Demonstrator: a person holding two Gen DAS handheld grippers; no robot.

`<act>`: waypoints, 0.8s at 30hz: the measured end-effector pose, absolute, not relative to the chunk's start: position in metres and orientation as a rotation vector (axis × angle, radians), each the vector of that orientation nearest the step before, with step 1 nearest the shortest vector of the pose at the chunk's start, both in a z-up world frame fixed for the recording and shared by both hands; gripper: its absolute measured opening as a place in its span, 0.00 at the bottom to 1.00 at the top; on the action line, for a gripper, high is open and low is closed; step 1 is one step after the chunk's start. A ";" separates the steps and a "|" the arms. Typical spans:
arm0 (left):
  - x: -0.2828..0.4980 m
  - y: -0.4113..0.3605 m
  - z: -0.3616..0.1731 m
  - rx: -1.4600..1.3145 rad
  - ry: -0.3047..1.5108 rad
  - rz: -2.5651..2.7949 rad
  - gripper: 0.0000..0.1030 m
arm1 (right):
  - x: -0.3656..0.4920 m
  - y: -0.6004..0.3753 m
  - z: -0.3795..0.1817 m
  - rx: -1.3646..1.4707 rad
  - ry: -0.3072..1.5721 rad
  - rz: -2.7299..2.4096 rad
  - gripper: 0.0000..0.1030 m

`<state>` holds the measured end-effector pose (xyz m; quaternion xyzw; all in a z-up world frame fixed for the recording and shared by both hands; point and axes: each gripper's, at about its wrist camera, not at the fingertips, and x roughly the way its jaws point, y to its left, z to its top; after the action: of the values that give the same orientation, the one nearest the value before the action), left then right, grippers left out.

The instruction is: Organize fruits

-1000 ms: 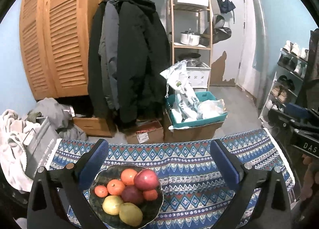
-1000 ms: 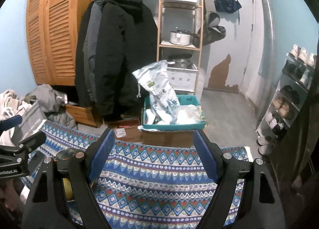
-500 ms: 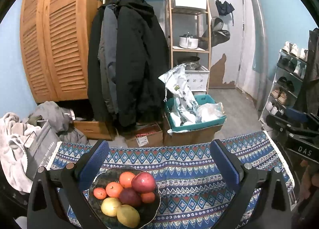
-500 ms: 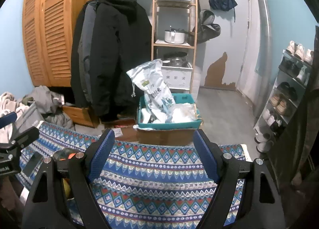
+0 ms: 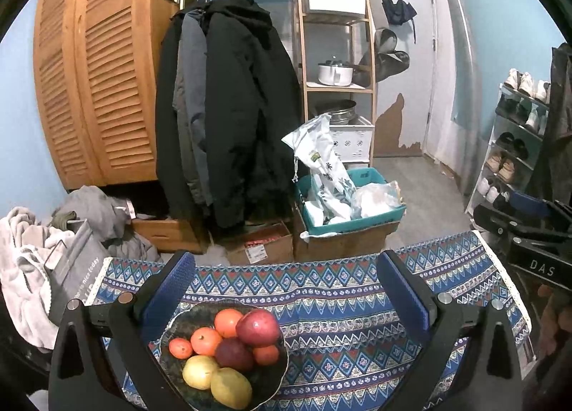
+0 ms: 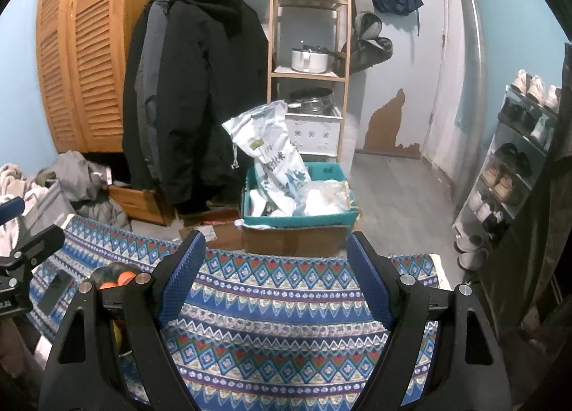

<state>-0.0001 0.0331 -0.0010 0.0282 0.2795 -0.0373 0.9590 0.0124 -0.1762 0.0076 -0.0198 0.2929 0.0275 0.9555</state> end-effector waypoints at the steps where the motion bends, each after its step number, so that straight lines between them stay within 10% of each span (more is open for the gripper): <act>1: 0.000 0.033 -0.001 0.057 0.564 -0.076 0.99 | 0.012 -0.176 0.008 -0.040 0.595 0.056 0.78; 24: 0.001 0.034 0.000 0.054 0.580 -0.065 0.99 | 0.014 -0.176 0.007 -0.042 0.595 0.057 0.78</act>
<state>0.0013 0.0341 0.0003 0.0265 0.2860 -0.0318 0.9573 0.0140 -0.1764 0.0073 -0.0205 0.2931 0.0280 0.9555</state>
